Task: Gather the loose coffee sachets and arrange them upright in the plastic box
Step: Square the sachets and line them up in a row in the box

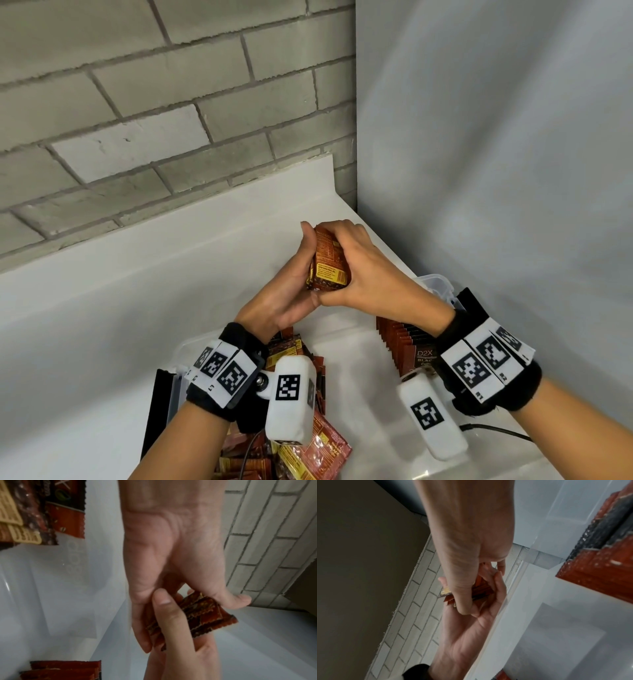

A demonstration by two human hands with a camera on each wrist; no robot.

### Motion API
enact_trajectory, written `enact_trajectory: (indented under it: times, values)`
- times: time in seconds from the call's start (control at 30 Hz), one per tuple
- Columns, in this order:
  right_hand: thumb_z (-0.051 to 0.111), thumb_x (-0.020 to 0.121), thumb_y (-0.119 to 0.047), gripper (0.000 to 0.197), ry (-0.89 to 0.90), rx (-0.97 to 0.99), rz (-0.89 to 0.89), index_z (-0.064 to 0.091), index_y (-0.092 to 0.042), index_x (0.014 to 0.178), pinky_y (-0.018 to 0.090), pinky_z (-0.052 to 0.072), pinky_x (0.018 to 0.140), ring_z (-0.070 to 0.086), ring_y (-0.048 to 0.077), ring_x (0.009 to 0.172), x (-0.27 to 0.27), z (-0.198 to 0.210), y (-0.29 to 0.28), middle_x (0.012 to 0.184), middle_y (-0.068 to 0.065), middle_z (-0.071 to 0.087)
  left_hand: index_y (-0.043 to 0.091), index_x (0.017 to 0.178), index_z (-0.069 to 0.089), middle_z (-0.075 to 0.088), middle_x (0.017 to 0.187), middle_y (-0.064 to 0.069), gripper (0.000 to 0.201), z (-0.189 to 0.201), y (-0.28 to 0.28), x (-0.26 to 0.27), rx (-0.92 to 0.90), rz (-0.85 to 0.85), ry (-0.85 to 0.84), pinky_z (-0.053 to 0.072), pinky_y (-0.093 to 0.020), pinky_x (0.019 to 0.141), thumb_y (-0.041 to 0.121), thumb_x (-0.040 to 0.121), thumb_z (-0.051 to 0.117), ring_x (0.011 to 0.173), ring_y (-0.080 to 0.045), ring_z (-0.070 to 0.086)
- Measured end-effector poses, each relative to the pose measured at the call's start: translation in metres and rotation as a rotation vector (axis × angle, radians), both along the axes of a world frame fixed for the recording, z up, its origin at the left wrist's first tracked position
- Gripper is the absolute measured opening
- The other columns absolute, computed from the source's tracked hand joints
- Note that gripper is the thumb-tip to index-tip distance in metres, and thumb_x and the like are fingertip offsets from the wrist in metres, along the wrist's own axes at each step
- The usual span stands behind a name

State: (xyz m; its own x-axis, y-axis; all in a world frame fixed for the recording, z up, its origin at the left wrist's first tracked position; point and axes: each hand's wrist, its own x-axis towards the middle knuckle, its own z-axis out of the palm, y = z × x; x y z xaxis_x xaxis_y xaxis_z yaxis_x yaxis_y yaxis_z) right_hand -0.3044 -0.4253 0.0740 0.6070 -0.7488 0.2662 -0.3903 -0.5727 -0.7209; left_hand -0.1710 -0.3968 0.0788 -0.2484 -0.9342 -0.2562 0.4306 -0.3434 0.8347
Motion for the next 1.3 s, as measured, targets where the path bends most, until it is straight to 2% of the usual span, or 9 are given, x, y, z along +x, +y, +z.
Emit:
enact_trajectory:
  times: [0.1,0.23,0.4,0.53,0.63,0.73,0.87,0.97,1.3]
  values:
    - [0.083,0.067,-0.028,0.086,-0.014,-0.018,-0.020,0.035,-0.017,0.137,0.027,0.037,0.098,0.032,0.006,0.113,0.001,-0.003,-0.001,0.117,-0.011,0.035,0.007,0.119,0.057,0.067,0.107,-0.015,0.065,0.000,-0.001,0.002,0.001,0.015,0.041,0.055,-0.036,0.089,0.059,0.081,0.044,0.104,-0.023,0.066]
    - [0.083,0.066,-0.027,0.084,-0.024,-0.036,-0.035,0.038,-0.019,0.137,0.031,0.037,0.099,0.032,0.010,0.115,0.002,-0.008,-0.003,0.122,-0.003,0.039,0.007,0.096,0.062,0.070,0.080,-0.009,0.016,-0.002,-0.001,0.005,0.009,0.010,0.060,0.058,-0.028,0.066,0.017,0.084,0.060,0.077,-0.016,0.070]
    - [0.078,0.063,-0.054,0.099,-0.084,0.112,-0.052,0.028,-0.026,0.145,0.008,0.030,0.096,0.027,0.004,0.123,-0.002,-0.005,-0.005,0.128,-0.007,0.032,0.004,0.092,0.061,0.070,0.076,-0.007,0.012,-0.004,-0.003,0.005,-0.032,0.072,-0.008,0.056,-0.025,0.062,0.006,0.081,0.057,0.072,-0.014,0.068]
    - [0.050,0.077,-0.066,0.075,-0.242,0.252,-0.222,0.039,-0.024,0.138,0.011,0.045,0.087,0.052,0.003,0.110,-0.006,0.000,-0.013,0.118,-0.007,0.052,0.004,0.099,0.063,0.071,0.088,-0.013,0.021,-0.005,-0.003,0.004,-0.059,0.126,-0.005,0.059,-0.033,0.073,0.012,0.079,0.063,0.084,-0.024,0.069]
    - [0.056,0.090,-0.045,0.040,-0.314,0.345,-0.277,0.056,-0.022,0.122,0.020,0.049,0.077,0.060,0.003,0.084,-0.011,-0.003,-0.019,0.092,-0.007,0.061,0.007,0.102,0.063,0.073,0.085,-0.010,0.025,-0.004,-0.004,0.004,-0.042,0.143,0.032,0.058,-0.029,0.069,0.013,0.078,0.057,0.078,-0.020,0.071]
    - [0.064,0.090,-0.027,0.015,-0.355,0.335,-0.265,0.065,-0.024,0.105,0.024,0.048,0.075,0.058,0.003,0.076,-0.012,-0.007,-0.022,0.080,-0.007,0.061,0.009,0.109,0.062,0.072,0.092,-0.009,0.031,-0.003,-0.005,0.003,-0.021,0.142,0.054,0.056,-0.031,0.072,0.025,0.084,0.056,0.083,-0.020,0.070]
    - [0.067,0.088,-0.016,0.010,-0.556,0.319,-0.255,0.065,-0.021,0.096,0.021,0.050,0.066,0.060,0.003,0.071,-0.014,0.000,-0.020,0.078,-0.005,0.062,0.010,0.120,0.059,0.068,0.105,-0.015,0.062,-0.002,-0.006,0.004,0.024,0.130,0.109,0.054,-0.032,0.071,0.058,0.082,0.046,0.089,-0.025,0.065]
    - [0.065,0.088,-0.010,0.010,-0.663,0.300,-0.193,0.062,-0.014,0.097,0.014,0.046,0.058,0.057,-0.001,0.063,-0.016,0.009,-0.016,0.080,-0.008,0.065,0.007,0.114,0.064,0.066,0.101,-0.016,0.065,-0.003,-0.007,0.005,0.048,0.142,0.149,0.055,-0.031,0.069,0.061,0.082,0.046,0.082,-0.024,0.062]
    - [0.057,0.092,-0.001,0.014,-0.645,0.255,-0.032,0.060,-0.014,0.096,0.025,0.051,0.089,0.064,0.015,0.098,-0.017,0.015,-0.012,0.103,0.008,0.066,0.007,0.103,0.062,0.060,0.085,-0.017,0.041,-0.002,-0.008,0.007,0.091,0.176,0.203,0.056,-0.033,0.070,0.044,0.085,0.058,0.075,-0.025,0.059]
